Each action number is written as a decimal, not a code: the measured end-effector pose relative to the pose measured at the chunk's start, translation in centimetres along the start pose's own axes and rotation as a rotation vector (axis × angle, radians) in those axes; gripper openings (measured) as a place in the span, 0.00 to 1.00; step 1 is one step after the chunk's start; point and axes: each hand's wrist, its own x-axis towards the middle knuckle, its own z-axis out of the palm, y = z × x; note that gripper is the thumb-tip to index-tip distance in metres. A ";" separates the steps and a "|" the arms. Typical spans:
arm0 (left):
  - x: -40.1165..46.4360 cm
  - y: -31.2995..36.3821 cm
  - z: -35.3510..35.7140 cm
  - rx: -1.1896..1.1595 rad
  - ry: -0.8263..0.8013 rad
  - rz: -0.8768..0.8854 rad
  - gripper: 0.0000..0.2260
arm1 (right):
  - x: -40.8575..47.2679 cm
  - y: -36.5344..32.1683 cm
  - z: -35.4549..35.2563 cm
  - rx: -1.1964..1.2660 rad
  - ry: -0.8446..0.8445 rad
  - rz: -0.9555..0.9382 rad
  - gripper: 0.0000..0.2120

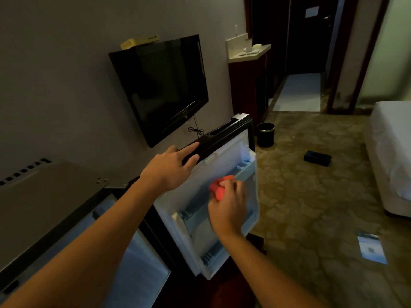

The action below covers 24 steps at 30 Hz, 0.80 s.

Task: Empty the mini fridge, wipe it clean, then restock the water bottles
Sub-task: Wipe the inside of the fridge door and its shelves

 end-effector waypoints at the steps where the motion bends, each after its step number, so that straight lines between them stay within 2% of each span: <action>1: 0.0 0.0 0.0 0.002 0.003 0.003 0.24 | -0.6 -0.1 0.1 -0.010 0.002 -0.035 0.15; 4: -0.1 0.0 0.0 0.000 0.009 0.013 0.23 | -0.9 0.0 0.4 -0.013 0.012 -0.085 0.16; 9: -0.1 -0.2 0.0 -0.010 0.015 0.000 0.23 | 0.1 0.9 0.4 0.030 -0.010 -0.056 0.15; 15: -0.3 0.0 -0.2 -0.021 0.017 0.020 0.23 | 4.0 2.4 -0.4 -0.044 0.091 -0.071 0.11; 24: -0.1 -0.2 -0.4 -0.031 0.018 0.028 0.23 | 9.0 4.4 -0.7 -0.014 0.093 0.045 0.10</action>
